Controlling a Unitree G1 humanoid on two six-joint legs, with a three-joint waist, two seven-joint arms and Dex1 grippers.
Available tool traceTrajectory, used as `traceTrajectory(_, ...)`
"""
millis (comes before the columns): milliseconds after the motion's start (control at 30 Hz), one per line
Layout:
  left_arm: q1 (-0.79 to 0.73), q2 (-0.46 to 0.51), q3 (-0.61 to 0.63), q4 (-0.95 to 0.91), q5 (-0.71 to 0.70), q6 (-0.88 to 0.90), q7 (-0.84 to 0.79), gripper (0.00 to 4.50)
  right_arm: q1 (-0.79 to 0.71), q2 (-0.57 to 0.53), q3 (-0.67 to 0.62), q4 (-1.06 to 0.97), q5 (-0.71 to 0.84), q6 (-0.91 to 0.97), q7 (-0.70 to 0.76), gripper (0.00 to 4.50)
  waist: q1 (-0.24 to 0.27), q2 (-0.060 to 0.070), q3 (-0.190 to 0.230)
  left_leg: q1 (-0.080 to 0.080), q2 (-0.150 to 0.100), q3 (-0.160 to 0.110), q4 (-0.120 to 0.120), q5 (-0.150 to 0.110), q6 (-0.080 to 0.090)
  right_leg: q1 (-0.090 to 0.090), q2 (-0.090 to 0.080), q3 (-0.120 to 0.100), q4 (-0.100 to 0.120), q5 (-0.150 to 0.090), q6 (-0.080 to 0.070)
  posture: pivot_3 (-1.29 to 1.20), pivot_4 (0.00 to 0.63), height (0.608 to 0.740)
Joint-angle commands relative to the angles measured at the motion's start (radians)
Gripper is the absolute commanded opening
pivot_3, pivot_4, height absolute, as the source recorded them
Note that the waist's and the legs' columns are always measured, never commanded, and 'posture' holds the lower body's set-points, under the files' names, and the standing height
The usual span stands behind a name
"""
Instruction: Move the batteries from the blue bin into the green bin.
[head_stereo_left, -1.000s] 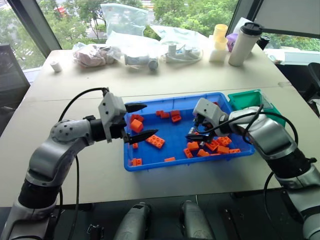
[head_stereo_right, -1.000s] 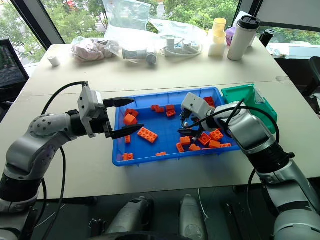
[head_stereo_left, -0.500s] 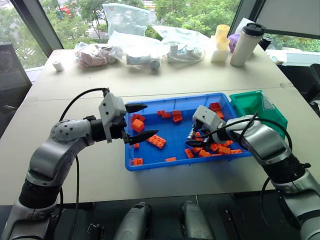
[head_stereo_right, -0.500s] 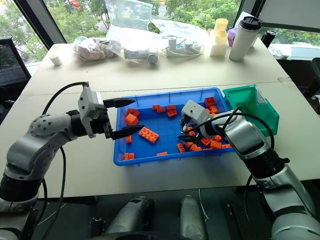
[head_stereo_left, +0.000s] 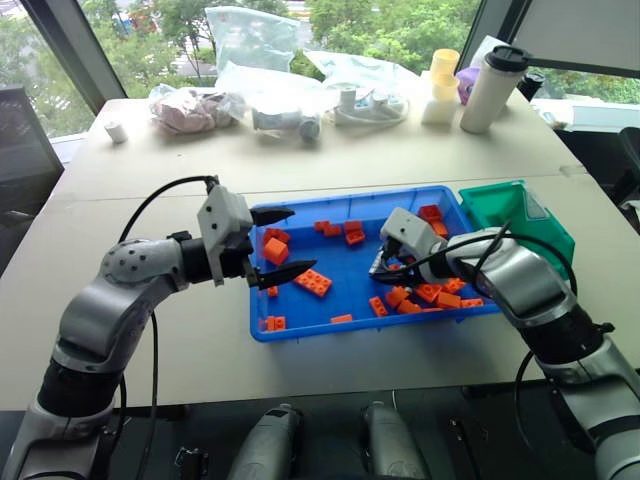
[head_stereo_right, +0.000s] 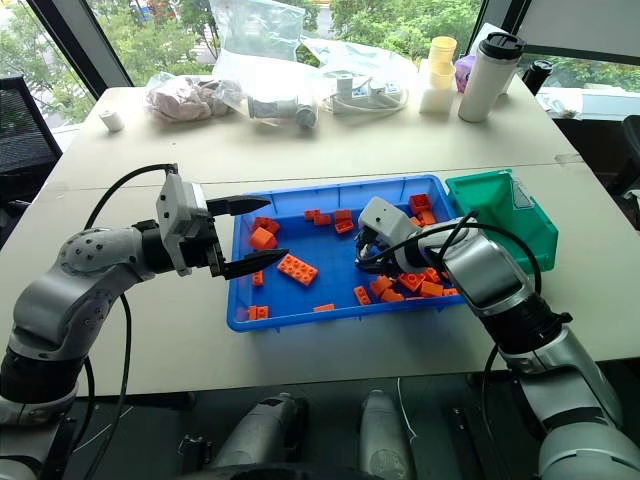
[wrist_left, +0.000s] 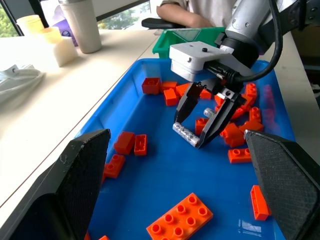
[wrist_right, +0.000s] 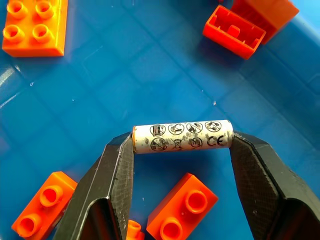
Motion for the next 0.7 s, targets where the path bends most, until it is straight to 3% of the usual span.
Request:
traceTrajectory(33,-0.008,-0.003,0.015,-0.013,0.004,-0.015,0.001,4.50,-0.098,-0.074,-0.180,-0.019,0.022,-0.004,-0.004,2.20,0.002,0.000,0.000,0.000,0.000,0.000,0.000,0.000,0.000,0.000,0.000,0.000,0.000,0.000,0.000,0.00,0.150,0.740)
traceTrajectory(300,-0.029,-0.018,0.007,0.019,0.019,-0.036,-0.013,4.50,0.002,-0.356,-0.390,0.097,-0.019,-0.145,0.016,2.20,0.023,0.000,0.000,-0.001,0.000,0.000,0.000,-0.002,0.003,0.001,0.000,-0.001,-0.002,0.000,0.000,0.00,0.150,0.740)
traceTrajectory(600,-0.060,-0.038,0.002,0.049,0.010,-0.043,-0.048,4.50,0.152,-0.407,-0.412,0.211,-0.037,-0.246,0.033,2.20,0.016,0.000,0.000,0.000,0.001,0.002,0.000,-0.002,0.004,0.000,0.000,0.000,-0.001,0.000,0.000,0.00,0.150,0.740)
traceTrajectory(700,-0.063,-0.043,-0.001,0.055,0.015,-0.045,-0.051,4.50,0.162,-0.407,-0.422,0.234,-0.038,-0.259,0.024,3.76,0.018,0.001,0.000,0.000,0.000,0.002,0.000,-0.001,0.003,0.000,0.000,0.000,-0.001,0.000,0.000,0.00,0.150,0.740)
